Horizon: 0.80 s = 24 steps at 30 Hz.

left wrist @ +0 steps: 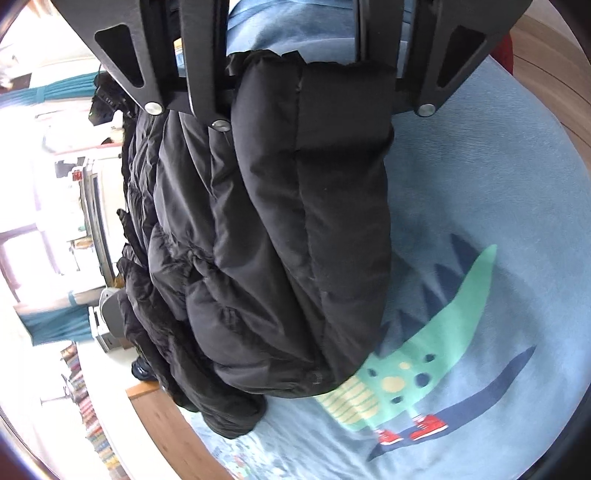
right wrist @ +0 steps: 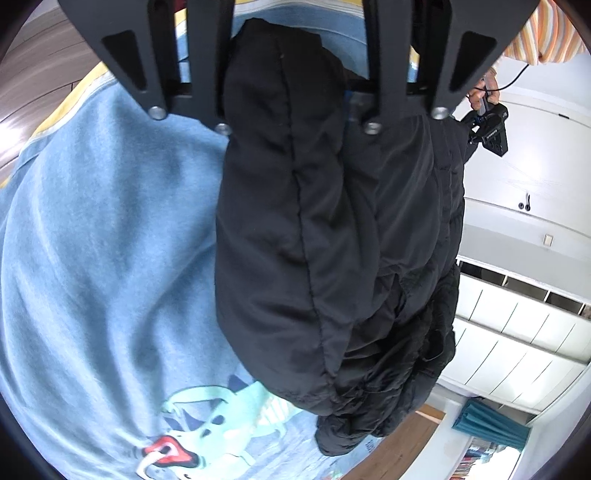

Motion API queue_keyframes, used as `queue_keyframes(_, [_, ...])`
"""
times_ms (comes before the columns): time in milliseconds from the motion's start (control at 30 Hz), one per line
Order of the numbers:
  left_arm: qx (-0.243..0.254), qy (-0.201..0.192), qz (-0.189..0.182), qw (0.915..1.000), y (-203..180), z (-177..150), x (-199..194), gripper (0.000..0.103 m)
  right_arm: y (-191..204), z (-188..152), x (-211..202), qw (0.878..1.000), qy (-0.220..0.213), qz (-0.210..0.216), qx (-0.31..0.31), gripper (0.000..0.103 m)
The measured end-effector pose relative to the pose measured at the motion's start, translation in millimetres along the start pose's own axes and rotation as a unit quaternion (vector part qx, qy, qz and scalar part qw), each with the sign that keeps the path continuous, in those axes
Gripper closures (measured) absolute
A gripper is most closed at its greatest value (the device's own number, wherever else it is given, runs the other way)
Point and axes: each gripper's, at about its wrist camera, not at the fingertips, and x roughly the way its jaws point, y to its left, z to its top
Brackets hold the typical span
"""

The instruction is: Fold large clothes

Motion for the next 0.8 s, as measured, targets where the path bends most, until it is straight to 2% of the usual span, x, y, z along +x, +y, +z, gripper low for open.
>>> queue_keyframes(100, [0.008, -0.003, 0.000, 1.0000, -11, 0, 1, 0.085, 8, 1, -1, 1.000, -0.003, 0.002, -0.011, 0.084])
queue_keyframes(233, [0.010, -0.020, -0.018, 0.9996, -25, 4, -4, 0.089, 21, 3, -3, 1.000, -0.012, 0.008, -0.025, 0.086])
queue_keyframes(533, [0.026, -0.049, -0.052, 0.9971, -60, 22, -19, 0.090, 46, 21, -18, 0.997, -0.053, 0.033, -0.039, 0.090])
queue_keyframes(800, [0.047, -0.078, -0.099, 0.9909, -97, 51, -41, 0.090, 88, 55, -32, 0.992, -0.092, 0.058, -0.070, 0.091])
